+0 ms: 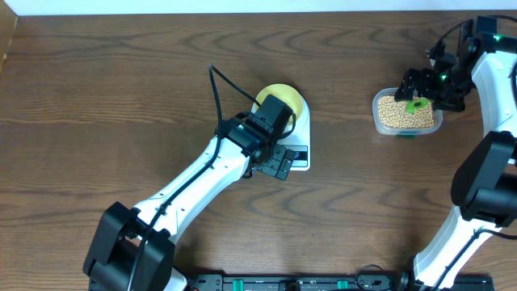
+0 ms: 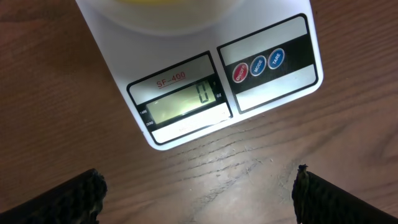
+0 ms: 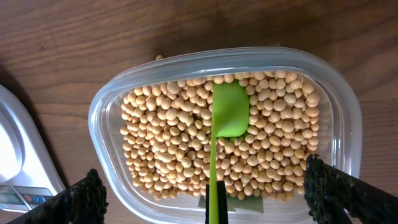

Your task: Scoop item into bowl and weigh 50g on scale

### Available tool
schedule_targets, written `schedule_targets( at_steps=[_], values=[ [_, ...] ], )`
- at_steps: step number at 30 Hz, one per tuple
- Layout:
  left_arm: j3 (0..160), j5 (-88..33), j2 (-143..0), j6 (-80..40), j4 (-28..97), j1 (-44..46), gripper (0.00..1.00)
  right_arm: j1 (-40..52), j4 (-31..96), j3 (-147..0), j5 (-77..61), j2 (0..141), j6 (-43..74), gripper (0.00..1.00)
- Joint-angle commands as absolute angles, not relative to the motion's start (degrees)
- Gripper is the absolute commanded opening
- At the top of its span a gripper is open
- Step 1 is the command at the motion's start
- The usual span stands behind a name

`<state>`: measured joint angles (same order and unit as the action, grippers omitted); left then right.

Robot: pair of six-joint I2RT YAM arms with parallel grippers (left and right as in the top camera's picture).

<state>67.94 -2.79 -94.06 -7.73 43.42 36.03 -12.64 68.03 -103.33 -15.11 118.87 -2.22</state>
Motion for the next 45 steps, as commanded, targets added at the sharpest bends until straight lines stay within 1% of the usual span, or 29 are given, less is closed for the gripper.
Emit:
schedule_targets(
  at_steps=[1,3,24,25,26,27,28,29,30,31,32,34,36,37,40,42,45],
  values=[
    [67.8,-1.9,-94.2,-8.3,43.4,36.1,0.98,-12.7,67.7,-104.3,-12.5,119.2,-3.5,0.99],
    [67.8,-1.9,-94.2,-8.3,43.4,36.1,0.98,-12.7,67.5,-104.3,-10.8,119.2,-3.5,0.99],
    [67.8,-1.9,-94.2,-8.3,43.4,36.1,0.98,-12.6,65.3,-104.3,-12.6,119.2,-3.3,0.99],
    [67.8,-1.9,-94.2,-8.3,43.4,36.1,0.98,-12.7,65.3,-104.3,-12.6,119.2,-3.3,0.89],
    [67.8,-1.9,-94.2,-8.3,43.4,36.1,0.98,-12.7,65.4,-104.3,-12.6,119.2,-3.3,0.77],
    [67.8,-1.9,-94.2,-8.3,43.4,36.1,0.98,-12.7,65.6,-104.3,-12.6,119.2,-3.3,0.56],
    [67.8,-1.9,-94.2,-8.3,43.4,36.1,0.98,-12.7,65.8,-104.3,-12.6,119.2,-3.3,0.26],
    [67.8,-1.9,-94.2,-8.3,43.4,36.1,0.98,-12.7,66.1,-104.3,-12.6,119.2,-3.3,0.22],
    [67.8,-1.9,-94.2,-8.3,43.4,36.1,0.98,-12.7,66.4,-104.3,-12.6,119.2,-3.3,0.23],
    [67.8,-1.9,-94.2,-8.3,43.4,36.1,0.98,-12.7,66.7,-104.3,-12.6,119.2,-3.3,0.33],
    [67.8,-1.9,-94.2,-8.3,43.4,36.1,0.98,-12.7,67.2,-104.3,-12.6,119.2,-3.3,0.40],
    [67.8,-1.9,-94.2,-8.3,43.4,36.1,0.98,-12.7,68.1,-104.3,-12.6,119.2,-3.3,0.43],
    [67.8,-1.9,-94.2,-8.3,43.4,36.1,0.98,-12.7,69.0,-104.2,-12.6,119.2,-3.3,0.43],
    [67.8,-1.9,-94.2,-8.3,43.4,36.1,0.98,-12.7,69.6,-104.2,-12.6,119.2,-3.3,0.42],
    [67.8,-1.9,-94.2,-8.3,43.4,36.1,0.98,-12.6,71.5,-104.0,-12.6,119.2,-3.3,0.31],
    [67.8,-1.9,-94.2,-8.3,43.4,36.1,0.98,-12.3,71.8,-103.5,-12.6,119.2,-3.3,0.29],
    [67.8,-1.9,-94.2,-8.3,43.4,36.1,0.98,-11.9,70.7,-102.8,-12.4,119.2,-3.3,0.29]
  ],
)
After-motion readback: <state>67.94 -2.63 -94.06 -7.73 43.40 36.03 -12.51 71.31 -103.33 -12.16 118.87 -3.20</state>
